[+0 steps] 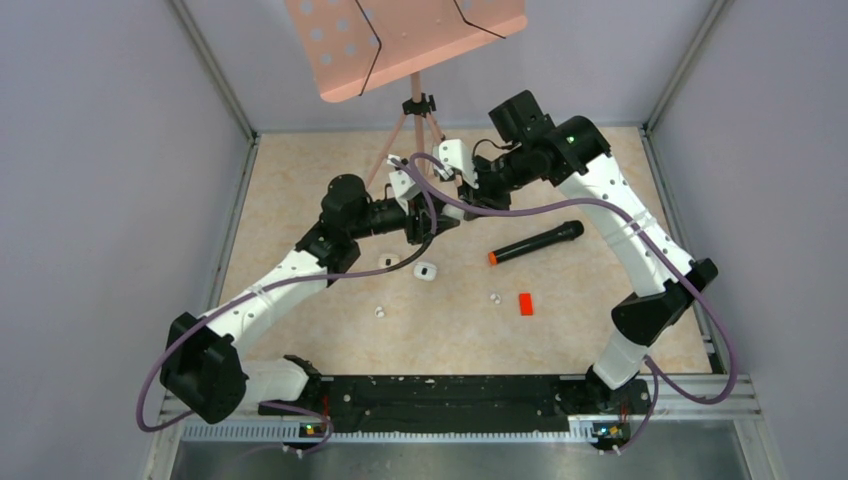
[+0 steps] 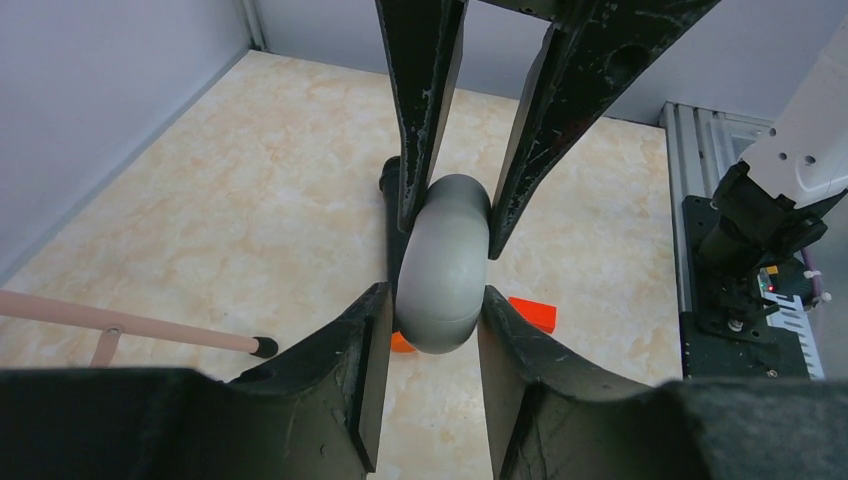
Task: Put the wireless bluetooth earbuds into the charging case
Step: Open the charging case.
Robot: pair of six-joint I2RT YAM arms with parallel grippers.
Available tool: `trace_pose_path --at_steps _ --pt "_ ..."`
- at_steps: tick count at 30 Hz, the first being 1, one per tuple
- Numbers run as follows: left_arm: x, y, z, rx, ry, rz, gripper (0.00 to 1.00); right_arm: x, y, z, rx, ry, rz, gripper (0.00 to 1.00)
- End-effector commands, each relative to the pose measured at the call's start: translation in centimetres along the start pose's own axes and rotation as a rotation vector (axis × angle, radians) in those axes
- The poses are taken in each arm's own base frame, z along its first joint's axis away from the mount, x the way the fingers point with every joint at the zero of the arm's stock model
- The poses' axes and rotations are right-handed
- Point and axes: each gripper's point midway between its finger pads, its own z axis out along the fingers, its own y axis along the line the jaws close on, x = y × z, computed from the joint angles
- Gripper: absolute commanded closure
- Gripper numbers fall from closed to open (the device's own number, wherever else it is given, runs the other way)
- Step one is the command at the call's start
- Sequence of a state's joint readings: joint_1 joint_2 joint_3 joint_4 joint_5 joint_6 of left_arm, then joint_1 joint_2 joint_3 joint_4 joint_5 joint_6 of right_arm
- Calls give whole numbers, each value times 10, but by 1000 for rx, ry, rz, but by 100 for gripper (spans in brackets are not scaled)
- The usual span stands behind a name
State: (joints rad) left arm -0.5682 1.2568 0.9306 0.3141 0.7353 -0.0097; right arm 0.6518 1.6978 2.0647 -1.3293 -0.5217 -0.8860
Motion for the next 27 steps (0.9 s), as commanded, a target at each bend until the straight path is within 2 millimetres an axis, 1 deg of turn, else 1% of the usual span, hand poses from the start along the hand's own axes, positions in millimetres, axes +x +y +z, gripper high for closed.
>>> trace_pose_path --at_steps 1,4,5,9,11,12,15,18,20,23,27 --pt "-5 5 2 -15 -28 10 57 -17 -1 -4 10 -45 -18 94" --pt "-5 5 3 -13 -28 12 58 -16 -1 -3 8 -41 -19 94" --pt "-5 5 3 -11 -27 11 61 -16 -1 -3 8 -41 -19 94" --pt "-5 3 4 4 -27 15 83 -15 -2 -1 6 -39 -18 93" --pt "-5 3 4 12 -27 18 99 -15 -3 -1 11 -37 -9 89" --pt "-5 2 4 13 -28 21 100 -14 -4 -1 18 -33 4 86" --pt "-4 0 4 29 -32 28 100 -13 -8 1 32 -31 51 76" --pt "-3 -6 3 64 -38 69 100 -16 -13 -4 27 -66 121 66" --pt "-4 -7 2 75 -48 94 100 -15 -14 -6 -7 -95 158 64" --pt "-4 -12 2 105 -55 138 100 -9 -19 -8 -32 -112 213 64" --pt "-3 -13 3 125 -56 164 100 -4 -23 -11 -62 -140 274 64"
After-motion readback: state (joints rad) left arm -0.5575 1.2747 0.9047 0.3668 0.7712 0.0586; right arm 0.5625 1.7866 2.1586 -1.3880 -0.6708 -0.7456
